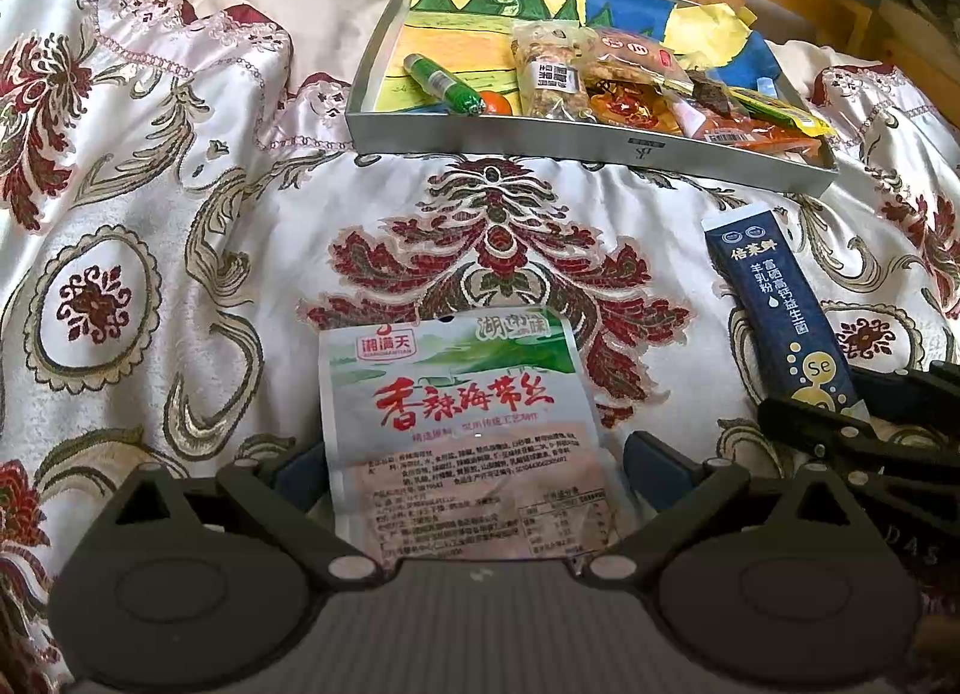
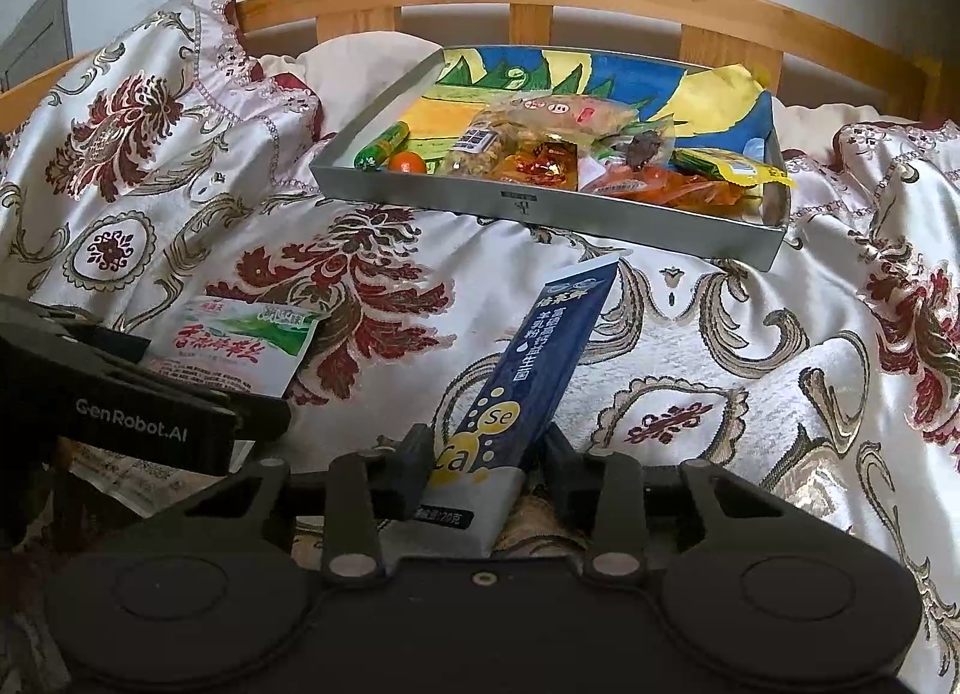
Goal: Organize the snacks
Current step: 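Lift the blue packet with right gripper while left gripper grasps the printed seaweed pouch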
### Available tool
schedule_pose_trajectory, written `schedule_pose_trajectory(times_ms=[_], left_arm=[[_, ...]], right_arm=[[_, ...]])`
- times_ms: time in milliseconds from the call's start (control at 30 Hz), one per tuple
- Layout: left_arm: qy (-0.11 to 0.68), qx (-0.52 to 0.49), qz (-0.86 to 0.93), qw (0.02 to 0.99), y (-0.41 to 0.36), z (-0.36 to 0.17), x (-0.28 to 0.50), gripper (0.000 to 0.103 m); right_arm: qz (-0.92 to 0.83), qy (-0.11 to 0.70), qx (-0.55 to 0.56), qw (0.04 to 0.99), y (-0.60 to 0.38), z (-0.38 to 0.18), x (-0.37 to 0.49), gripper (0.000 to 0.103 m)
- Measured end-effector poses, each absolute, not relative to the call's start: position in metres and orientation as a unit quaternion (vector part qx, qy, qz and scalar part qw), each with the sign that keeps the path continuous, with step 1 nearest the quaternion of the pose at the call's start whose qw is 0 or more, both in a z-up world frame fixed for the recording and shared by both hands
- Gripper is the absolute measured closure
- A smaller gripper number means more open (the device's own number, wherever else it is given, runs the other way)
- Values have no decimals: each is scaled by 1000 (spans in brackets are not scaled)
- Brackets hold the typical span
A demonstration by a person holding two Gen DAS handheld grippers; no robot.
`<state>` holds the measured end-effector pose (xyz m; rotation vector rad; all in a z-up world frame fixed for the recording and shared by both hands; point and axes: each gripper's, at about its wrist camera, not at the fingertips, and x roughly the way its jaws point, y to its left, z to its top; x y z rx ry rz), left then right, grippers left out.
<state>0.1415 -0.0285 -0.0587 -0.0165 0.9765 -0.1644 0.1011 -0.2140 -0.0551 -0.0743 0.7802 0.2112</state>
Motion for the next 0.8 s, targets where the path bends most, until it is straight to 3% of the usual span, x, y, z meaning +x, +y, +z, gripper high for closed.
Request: schedule_pose_trajectory(times_ms=[800], left_arm=[[465, -35, -85, 881, -27, -54, 141, 3]], right_arm=[[115, 350, -66, 927, -206, -51, 91, 81]])
